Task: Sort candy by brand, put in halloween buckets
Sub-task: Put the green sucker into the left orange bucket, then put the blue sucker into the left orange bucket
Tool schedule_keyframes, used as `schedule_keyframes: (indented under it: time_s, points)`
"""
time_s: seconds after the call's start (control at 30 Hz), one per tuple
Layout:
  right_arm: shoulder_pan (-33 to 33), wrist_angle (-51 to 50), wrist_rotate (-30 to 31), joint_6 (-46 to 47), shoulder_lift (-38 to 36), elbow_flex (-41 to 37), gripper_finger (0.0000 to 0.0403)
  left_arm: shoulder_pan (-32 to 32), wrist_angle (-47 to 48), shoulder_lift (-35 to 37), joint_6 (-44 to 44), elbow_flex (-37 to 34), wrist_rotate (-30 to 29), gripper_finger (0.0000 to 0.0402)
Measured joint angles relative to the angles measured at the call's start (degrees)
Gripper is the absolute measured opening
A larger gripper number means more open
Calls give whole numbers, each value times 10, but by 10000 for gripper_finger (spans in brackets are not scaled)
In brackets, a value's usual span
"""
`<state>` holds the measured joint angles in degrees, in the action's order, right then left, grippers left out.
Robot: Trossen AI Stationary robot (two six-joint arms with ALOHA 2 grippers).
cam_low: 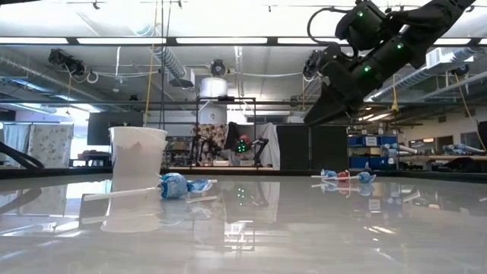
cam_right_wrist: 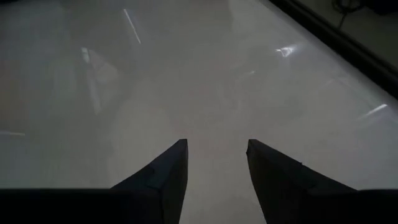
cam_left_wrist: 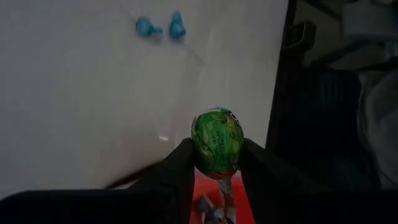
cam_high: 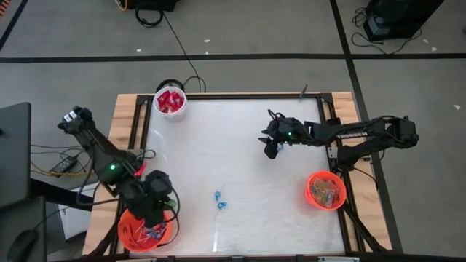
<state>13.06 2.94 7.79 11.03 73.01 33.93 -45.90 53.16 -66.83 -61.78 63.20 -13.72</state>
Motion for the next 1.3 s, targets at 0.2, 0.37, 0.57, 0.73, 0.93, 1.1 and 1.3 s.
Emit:
schedule_keyframes:
  time_s: [0.2, 0.37, 0.57, 0.73, 0.93, 1.1, 1.3]
  points:
    - [-30, 0, 0, 24, 0, 0, 176, -34, 39, 0, -51, 0, 7, 121]
    - [-57, -1, 0, 39, 0, 0, 175, -53, 73, 0, -81, 0, 13, 121]
    - [-79, -2, 6, 45, 0, 0, 175, -75, 60, -2, -143, 0, 88, 122]
    - [-92, -4, 16, 57, 0, 0, 174, -107, 26, -3, -201, -17, 95, 122]
    - [-101, -4, 74, 71, 0, -19, 174, -123, -3, -4, -288, -62, 111, 128]
    - [-64, -22, 105, 139, 0, -48, 174, -124, -40, -13, -319, -100, 158, 148]
    - [-26, -53, 86, 137, 0, -49, 174, -124, -94, -18, -319, -110, 139, 176]
